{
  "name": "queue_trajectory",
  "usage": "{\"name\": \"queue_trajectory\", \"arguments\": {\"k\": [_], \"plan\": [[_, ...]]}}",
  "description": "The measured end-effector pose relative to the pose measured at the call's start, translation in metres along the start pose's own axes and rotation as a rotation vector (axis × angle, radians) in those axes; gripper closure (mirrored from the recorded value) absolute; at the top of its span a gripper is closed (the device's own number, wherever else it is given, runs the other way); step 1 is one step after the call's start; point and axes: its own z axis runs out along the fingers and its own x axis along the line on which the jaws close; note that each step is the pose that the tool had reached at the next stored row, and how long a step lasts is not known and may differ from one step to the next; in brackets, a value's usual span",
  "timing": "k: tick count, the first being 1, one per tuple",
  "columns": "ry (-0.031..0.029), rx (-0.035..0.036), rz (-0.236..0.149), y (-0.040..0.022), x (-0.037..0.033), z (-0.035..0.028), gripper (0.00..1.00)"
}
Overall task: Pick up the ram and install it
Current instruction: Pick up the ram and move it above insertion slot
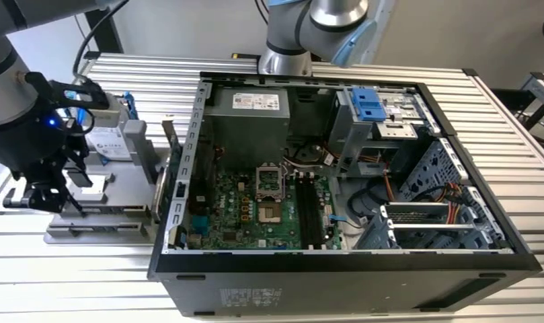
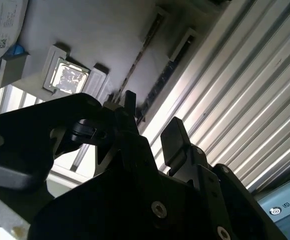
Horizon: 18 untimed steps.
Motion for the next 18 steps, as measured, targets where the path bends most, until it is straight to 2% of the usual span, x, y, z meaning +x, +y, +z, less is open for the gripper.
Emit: {"name": "queue_trajectory", "arguments": {"k": [18], "plan": [[0.0001, 0.0000, -0.001, -0.0021, 0.0081, 0.0324, 0.00]]}}
